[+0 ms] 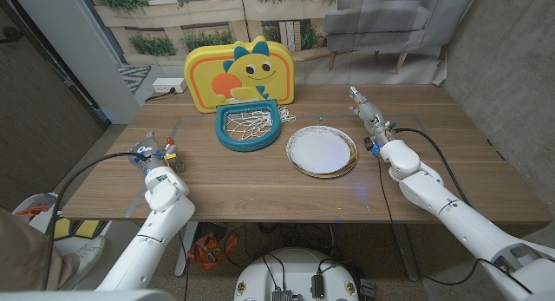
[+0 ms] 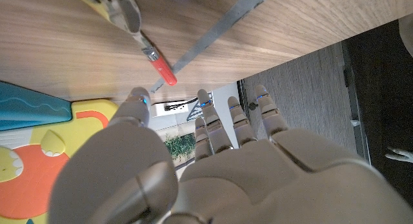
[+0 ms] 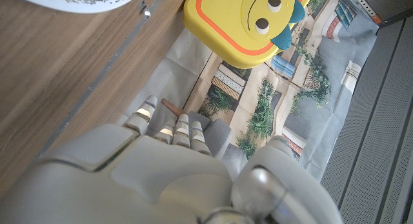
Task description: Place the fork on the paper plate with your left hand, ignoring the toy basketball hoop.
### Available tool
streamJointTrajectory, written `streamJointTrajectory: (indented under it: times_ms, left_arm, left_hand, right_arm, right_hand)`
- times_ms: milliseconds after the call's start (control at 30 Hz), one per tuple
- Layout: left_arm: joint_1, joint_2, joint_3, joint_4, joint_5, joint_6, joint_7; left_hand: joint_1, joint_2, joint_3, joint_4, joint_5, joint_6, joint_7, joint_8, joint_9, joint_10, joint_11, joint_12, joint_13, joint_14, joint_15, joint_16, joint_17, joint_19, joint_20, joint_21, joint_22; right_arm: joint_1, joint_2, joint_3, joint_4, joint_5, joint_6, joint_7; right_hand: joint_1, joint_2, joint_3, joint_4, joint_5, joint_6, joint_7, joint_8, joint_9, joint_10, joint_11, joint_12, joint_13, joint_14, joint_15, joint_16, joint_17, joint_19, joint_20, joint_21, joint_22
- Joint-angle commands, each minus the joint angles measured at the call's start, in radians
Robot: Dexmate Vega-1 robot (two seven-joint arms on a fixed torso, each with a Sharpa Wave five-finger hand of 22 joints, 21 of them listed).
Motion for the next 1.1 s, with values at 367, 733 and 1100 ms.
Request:
streamJointTrajectory:
  times_ms: [367,733,1100]
  left_arm:
    - [-0.008,-0.012,-0.002,0.025,-0.019,0.001,0.022]
    - [-0.016,0.0,0.0,0.04,-0.022,0.001,0.019]
    - [-0.024,-0.003,0.009,0.06,-0.022,0.005,0.028]
  left_hand:
    - [0.003,0.008,-0.011,-0.002,0.005,0.011,0.004,0.0,0.005,0.008,0.003,-0.002,0.005,0.013,-0.002,0.001,0.002,0.011,0.0,-0.001,0.002]
    - [0.007,0.011,-0.013,-0.003,0.005,0.008,0.006,-0.002,0.005,0.003,0.002,-0.007,0.006,0.012,0.0,0.0,0.002,0.011,0.0,-0.001,0.002]
    - [0.014,0.019,-0.013,-0.003,0.006,0.009,0.009,-0.002,0.005,0.005,0.004,-0.008,0.008,0.013,0.001,-0.001,0.002,0.013,0.002,-0.001,0.002]
  right_arm:
    - [0.004,-0.006,-0.001,-0.013,-0.001,-0.012,0.006]
    - [0.008,-0.005,-0.004,-0.012,-0.001,-0.014,0.01]
    - [-0.005,-0.005,0.002,-0.016,0.004,-0.018,0.001]
  right_hand:
    - [0.005,0.002,0.001,-0.006,0.0,0.006,0.0,-0.003,0.005,0.003,0.0,-0.002,0.003,0.005,-0.003,0.001,0.001,0.008,0.002,0.003,0.005]
    - [0.004,0.003,0.001,-0.006,0.0,0.007,0.0,-0.003,0.005,0.003,0.0,-0.001,0.003,0.005,-0.003,0.001,0.002,0.008,0.002,0.003,0.005]
    - [0.002,0.004,0.001,-0.006,-0.001,0.008,-0.001,-0.002,0.005,0.003,0.0,-0.002,0.003,0.005,-0.003,0.002,0.002,0.009,0.002,0.003,0.005]
